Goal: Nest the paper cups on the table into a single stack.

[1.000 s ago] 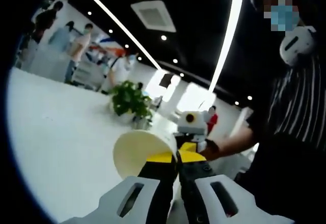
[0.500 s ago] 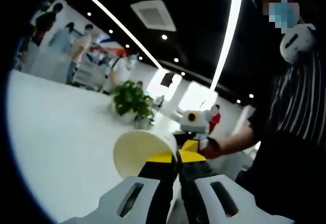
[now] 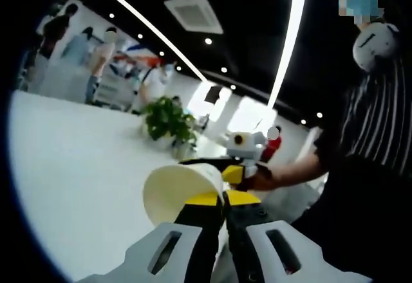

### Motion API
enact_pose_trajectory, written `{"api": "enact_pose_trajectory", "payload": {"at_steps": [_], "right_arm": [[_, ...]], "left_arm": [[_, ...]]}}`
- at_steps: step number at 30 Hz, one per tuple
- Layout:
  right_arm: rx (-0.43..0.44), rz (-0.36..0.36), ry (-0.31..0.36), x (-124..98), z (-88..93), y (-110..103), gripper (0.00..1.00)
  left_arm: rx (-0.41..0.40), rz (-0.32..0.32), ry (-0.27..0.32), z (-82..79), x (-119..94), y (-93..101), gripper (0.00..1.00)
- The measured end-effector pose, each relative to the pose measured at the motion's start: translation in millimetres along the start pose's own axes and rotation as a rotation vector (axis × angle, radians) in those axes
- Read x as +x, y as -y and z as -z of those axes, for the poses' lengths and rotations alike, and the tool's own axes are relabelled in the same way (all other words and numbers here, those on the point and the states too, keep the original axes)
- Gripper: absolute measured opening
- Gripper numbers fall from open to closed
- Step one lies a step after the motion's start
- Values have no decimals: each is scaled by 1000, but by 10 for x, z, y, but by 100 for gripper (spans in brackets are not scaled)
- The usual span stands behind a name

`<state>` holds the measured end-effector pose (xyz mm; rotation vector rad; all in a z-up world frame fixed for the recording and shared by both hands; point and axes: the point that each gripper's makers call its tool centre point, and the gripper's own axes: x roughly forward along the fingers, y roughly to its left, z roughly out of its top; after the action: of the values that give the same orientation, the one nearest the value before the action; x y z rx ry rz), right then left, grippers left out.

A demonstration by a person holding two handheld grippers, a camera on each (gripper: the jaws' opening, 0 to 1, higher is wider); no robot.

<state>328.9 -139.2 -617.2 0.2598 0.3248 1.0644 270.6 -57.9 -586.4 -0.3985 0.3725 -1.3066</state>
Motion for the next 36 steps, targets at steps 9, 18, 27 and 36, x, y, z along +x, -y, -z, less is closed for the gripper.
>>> {"api": "enact_pose_trajectory", "payload": {"at_steps": [9,18,27,36], "right_arm": [[-7,65,0,-23,9,253,76],[-27,135,-7,-61,44,456,81],[-69,186,-30,-105,68,594,85],[-75,234,-30,-151,125,710,98]], "left_arm": [[61,-8,-73,-8,-28,48,0],[138,-3,-186,133,13,102,0],[178,-9,-267,252,-34,128,0],[173,-29,-343,324,-62,89,0]]}}
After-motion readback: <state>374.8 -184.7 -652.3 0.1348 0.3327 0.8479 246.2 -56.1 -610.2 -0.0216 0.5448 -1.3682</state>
